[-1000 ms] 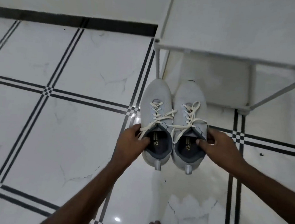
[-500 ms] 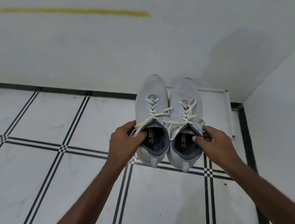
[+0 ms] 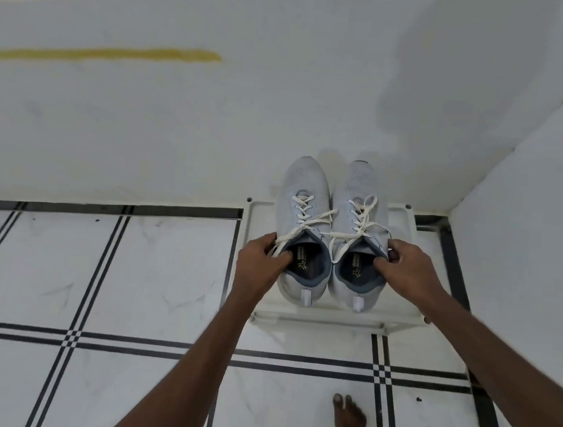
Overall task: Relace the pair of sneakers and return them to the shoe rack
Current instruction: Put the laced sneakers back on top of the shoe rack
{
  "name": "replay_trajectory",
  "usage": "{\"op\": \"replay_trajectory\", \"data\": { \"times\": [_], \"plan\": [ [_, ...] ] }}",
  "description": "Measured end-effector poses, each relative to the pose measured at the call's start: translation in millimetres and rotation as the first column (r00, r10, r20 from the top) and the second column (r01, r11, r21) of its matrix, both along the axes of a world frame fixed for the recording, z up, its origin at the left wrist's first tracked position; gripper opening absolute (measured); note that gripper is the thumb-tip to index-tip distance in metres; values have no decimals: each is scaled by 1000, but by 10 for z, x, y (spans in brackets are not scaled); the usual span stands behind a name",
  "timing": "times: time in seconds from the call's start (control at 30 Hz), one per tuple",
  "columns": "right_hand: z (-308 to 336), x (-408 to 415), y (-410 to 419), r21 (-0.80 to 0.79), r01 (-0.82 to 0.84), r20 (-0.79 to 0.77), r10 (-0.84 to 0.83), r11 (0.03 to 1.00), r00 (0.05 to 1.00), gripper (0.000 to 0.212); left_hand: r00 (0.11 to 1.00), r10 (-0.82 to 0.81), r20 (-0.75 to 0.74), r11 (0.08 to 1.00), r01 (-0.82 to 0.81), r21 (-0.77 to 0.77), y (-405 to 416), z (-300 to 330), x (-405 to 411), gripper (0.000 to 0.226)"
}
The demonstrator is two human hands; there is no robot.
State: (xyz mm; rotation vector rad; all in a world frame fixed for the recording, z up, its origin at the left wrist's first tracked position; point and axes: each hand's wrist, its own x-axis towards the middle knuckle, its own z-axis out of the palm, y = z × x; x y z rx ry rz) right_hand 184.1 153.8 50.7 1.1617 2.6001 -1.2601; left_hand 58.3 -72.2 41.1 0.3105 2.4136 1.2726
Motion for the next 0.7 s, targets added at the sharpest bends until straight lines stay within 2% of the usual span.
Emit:
{"op": "replay_trajectory", "data": {
  "times": [0.17,0.37,0.53,0.7],
  "plan": [
    [-756,-381,526,-50,7,100,-2,999,995,14,996,-5,95,997,12,-72,540,-759,-290,13],
    [-1429,-543,710,-95,32,174,-15,995,985,19,988,-19,151,982,46,-182,740,-1388,-395,14],
    [-1668,-501,674,-106,30,165,-12,994,986,14,980,-45,195,974,86,-210,696,-1562,-377,35],
    [-1717,-399,574,-98,20,159,-4,995,987,25,978,-73,193,964,119,-236,618,-1611,-331,36]
  ]
}}
